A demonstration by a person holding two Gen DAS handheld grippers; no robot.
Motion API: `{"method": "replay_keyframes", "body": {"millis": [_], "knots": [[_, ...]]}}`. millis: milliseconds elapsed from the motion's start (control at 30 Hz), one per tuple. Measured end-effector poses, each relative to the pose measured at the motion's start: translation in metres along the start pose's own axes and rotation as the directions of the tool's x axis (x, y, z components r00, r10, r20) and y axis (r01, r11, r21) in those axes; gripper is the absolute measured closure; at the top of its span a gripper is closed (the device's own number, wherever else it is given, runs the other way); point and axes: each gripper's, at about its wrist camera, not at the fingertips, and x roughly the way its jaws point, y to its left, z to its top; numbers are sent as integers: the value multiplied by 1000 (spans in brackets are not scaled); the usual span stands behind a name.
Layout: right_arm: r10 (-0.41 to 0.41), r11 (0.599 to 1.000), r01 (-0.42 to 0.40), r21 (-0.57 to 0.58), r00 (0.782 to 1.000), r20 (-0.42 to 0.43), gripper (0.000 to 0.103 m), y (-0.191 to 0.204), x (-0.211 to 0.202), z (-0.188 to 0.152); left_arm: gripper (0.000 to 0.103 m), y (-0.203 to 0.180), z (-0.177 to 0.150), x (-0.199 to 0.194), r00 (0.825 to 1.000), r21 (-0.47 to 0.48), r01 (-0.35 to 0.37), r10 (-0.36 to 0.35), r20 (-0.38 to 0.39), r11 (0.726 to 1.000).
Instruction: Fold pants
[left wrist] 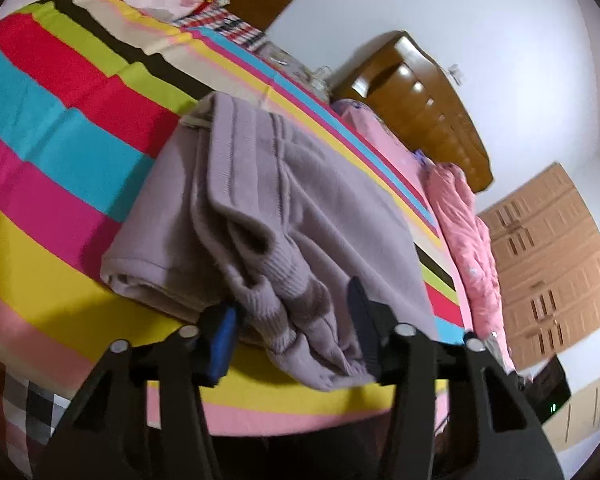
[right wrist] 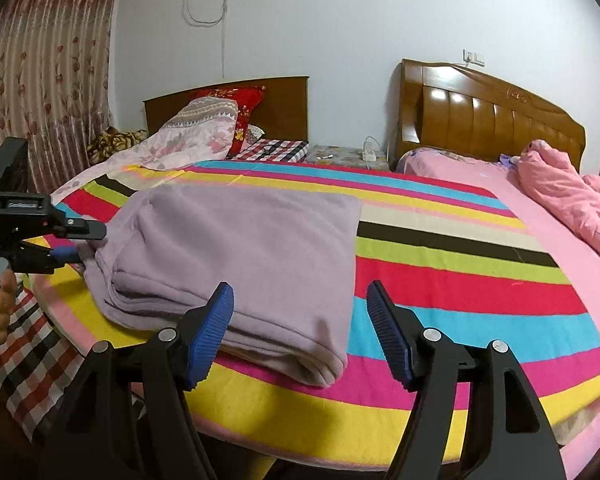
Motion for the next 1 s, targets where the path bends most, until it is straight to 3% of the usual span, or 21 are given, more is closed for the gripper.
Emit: {"method": "replay_keyframes", "body": {"millis": [233, 333, 467, 667, 800, 900, 1000], "knots": [[9, 1000, -9, -5, 1000, 17, 35, -15, 3, -8, 55, 8, 12, 20, 997, -60, -76, 77, 4, 995], [-8, 996, 9, -84, 1000, 9, 35, -20, 2, -16, 68, 3, 13, 22, 993, -49, -114, 115, 23, 992], [-47, 977, 44, -209, 999, -12, 35, -19, 1, -34, 73, 1, 12, 19, 992, -43, -121, 122, 28, 992], [-81, 981, 68, -184, 994, -68, 35, -26, 24, -45, 79, -9, 12, 14, 989, -13, -136, 137, 50, 991], [-110, 976, 95, -195, 992, -66, 34, -17, 41, -42, 81, -23, 16, 4, 991, 22, -110, 108, 75, 994], [-172, 959, 161, -232, 985, -26, 32, -8, 44, -40, 82, -40, 25, -4, 995, 68, -63, 57, 87, 996], [-238, 938, 230, -260, 971, -2, 32, 2, 45, -37, 83, -75, 45, -16, 994, 168, 21, -38, 99, 986]]}}
